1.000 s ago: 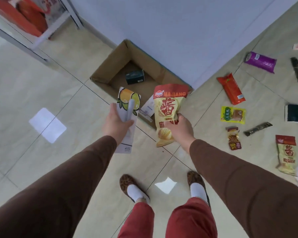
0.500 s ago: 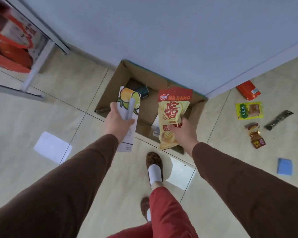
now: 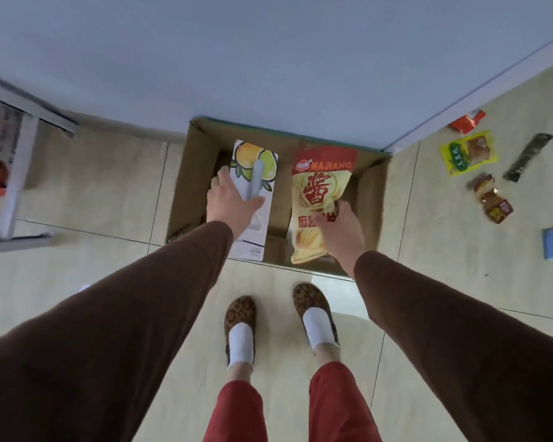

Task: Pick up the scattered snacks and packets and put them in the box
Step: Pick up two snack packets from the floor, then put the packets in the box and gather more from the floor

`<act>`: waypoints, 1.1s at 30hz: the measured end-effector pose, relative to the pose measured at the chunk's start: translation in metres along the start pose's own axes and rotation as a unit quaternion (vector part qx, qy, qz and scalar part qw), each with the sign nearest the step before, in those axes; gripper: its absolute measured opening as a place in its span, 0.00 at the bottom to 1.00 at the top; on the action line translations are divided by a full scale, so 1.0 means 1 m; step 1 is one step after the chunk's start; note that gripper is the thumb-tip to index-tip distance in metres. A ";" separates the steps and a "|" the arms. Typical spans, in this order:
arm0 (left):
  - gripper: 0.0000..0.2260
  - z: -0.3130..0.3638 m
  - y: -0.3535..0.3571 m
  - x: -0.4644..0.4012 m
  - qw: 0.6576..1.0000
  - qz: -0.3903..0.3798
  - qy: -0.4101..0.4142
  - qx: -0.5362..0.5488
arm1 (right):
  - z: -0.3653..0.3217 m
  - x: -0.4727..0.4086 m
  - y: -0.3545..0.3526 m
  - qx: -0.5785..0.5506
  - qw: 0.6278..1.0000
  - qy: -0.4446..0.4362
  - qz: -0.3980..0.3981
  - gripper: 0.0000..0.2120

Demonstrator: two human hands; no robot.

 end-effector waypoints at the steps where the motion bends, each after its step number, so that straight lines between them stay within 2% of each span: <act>1: 0.41 0.001 0.001 -0.004 0.999 0.005 0.007 -0.039 | 0.000 -0.003 -0.004 0.040 0.999 -0.007 0.017 0.18; 4: 0.37 0.007 0.002 -0.008 0.993 0.014 0.047 -0.111 | 0.000 -0.003 -0.009 0.143 0.989 -0.015 0.031 0.25; 8: 0.25 0.032 0.005 0.004 0.975 0.005 0.153 -0.164 | -0.005 0.009 -0.007 0.187 0.980 -0.070 0.019 0.20; 11: 0.23 0.054 0.006 0.021 0.951 0.001 0.223 -0.215 | -0.017 0.028 -0.015 0.211 0.969 -0.120 0.034 0.18; 15: 0.23 0.093 0.003 0.055 0.922 -0.002 0.294 -0.251 | -0.024 0.058 -0.047 0.219 0.962 -0.154 0.058 0.21; 24: 0.23 0.215 0.039 0.156 0.844 -0.011 0.431 -0.319 | 0.023 0.116 -0.182 0.235 0.952 -0.151 0.125 0.23; 30: 0.20 0.297 0.110 0.238 0.805 -0.023 0.475 -0.354 | 0.099 0.142 -0.285 0.197 0.961 -0.118 0.157 0.23; 33: 0.22 0.341 0.157 0.280 0.802 -0.044 0.479 -0.355 | 0.143 0.153 -0.341 0.182 0.965 -0.104 0.161 0.23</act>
Point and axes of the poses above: each hand's wrist, its own x-axis away from the middle knuckle, its own y-axis out of the palm, z = x × y, the point moved 10 cm from there along -x, towards the middle knuckle, and after that the axes turned 11 degrees about -x, right-handed, at the moved point
